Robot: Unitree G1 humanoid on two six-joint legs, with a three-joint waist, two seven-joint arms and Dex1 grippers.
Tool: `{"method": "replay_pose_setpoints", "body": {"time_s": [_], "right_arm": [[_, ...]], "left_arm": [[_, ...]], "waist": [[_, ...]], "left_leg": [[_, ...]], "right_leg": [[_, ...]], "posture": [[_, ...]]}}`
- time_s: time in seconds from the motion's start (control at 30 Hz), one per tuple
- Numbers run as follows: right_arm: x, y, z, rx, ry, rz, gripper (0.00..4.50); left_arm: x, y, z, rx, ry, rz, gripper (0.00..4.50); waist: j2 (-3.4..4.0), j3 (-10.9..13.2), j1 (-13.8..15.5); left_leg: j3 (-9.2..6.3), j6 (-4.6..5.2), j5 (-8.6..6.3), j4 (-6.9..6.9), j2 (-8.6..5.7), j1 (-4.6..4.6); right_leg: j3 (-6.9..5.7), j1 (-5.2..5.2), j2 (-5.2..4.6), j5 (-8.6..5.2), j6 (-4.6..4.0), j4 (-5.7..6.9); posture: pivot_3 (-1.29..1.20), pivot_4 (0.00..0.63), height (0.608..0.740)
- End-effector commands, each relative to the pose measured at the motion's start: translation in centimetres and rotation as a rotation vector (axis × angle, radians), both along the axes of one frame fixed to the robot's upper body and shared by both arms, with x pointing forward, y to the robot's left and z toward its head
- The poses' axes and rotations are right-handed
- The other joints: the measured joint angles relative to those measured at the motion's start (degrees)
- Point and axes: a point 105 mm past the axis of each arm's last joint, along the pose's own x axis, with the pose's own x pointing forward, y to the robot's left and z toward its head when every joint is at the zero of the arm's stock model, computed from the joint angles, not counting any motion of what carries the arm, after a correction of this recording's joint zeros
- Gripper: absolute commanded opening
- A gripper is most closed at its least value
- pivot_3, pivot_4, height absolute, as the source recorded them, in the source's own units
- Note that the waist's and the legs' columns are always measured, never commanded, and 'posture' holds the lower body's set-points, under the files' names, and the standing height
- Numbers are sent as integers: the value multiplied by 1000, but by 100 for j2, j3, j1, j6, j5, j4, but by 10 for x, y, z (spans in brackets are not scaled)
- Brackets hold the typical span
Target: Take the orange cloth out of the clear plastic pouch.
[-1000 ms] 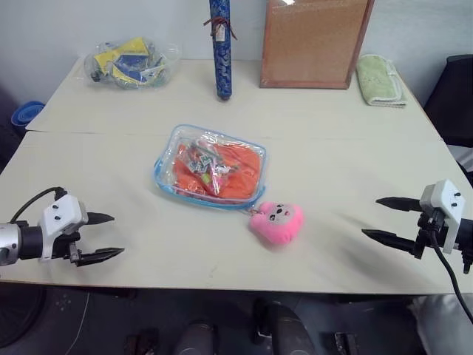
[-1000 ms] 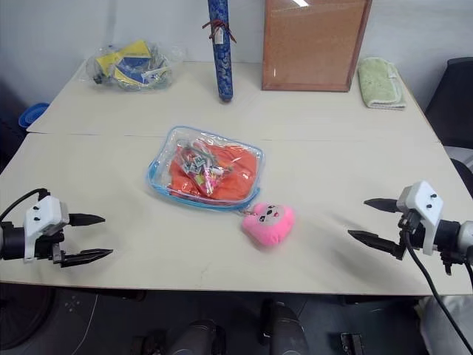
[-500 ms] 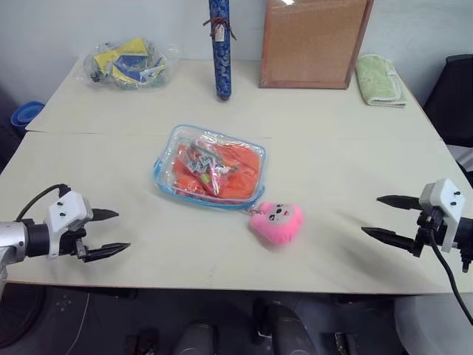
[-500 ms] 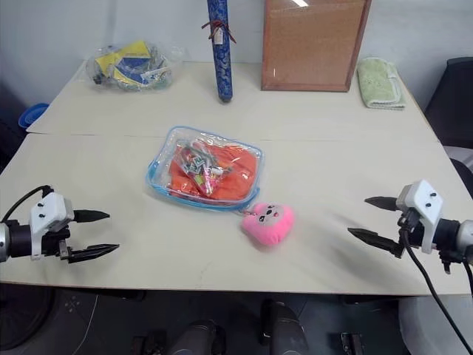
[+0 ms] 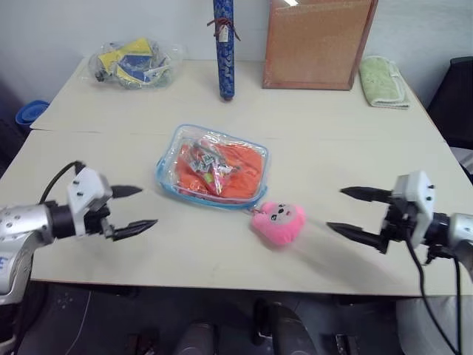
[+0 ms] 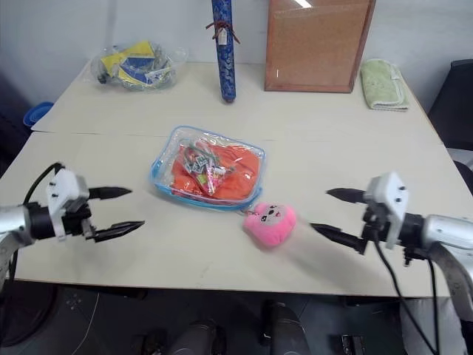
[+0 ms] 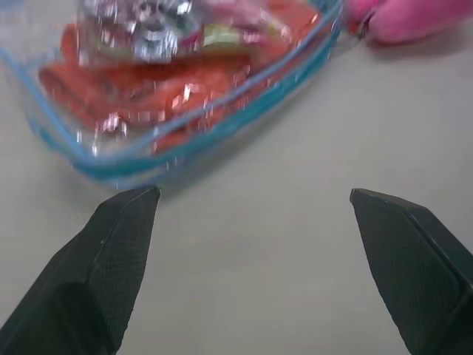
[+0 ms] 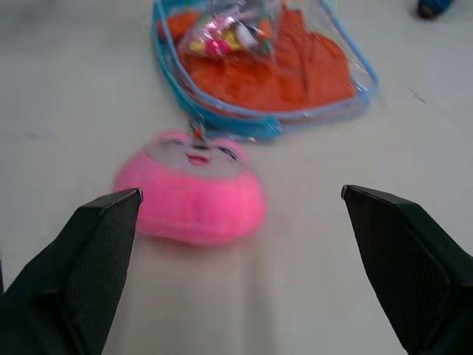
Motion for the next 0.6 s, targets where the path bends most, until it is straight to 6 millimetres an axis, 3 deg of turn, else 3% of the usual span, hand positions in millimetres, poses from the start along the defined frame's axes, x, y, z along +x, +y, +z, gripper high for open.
{"method": "replay_pose_setpoints", "body": {"time_s": [0.03,0.2,0.27,0.43,0.6], "right_arm": [[0,30,10,8,-62,57,4500],[9,54,11,3,-109,71,4500],[12,62,12,9,-124,64,4500],[12,69,15,28,-139,48,4500],[10,67,16,34,-149,8,4500]], "left_arm": [[26,-15,9,109,-79,-103,4342],[73,-30,9,330,-206,-215,4342],[93,-45,10,401,-260,-269,4342],[116,-71,9,462,-323,-330,4342],[127,-87,-6,564,-337,-364,4342]], "waist": [[-1,-1,1],[-2,-1,-14],[-3,-1,-10],[-5,-1,-10],[-9,-3,-10]], "left_leg": [[3,-2,1,0,-3,2],[26,-8,3,10,3,-8],[37,-9,2,42,1,-15],[31,-6,-1,73,-5,-49],[28,-4,-2,75,-6,-58]], "right_leg": [[1,0,2,0,0,3],[-3,-4,31,1,-1,11],[-21,-11,48,1,-1,13],[-35,-30,46,4,2,23],[-37,-37,41,6,5,27]], "posture": [[0,150,740],[0,150,740],[0,150,740],[0,150,740],[0,150,740]]}}
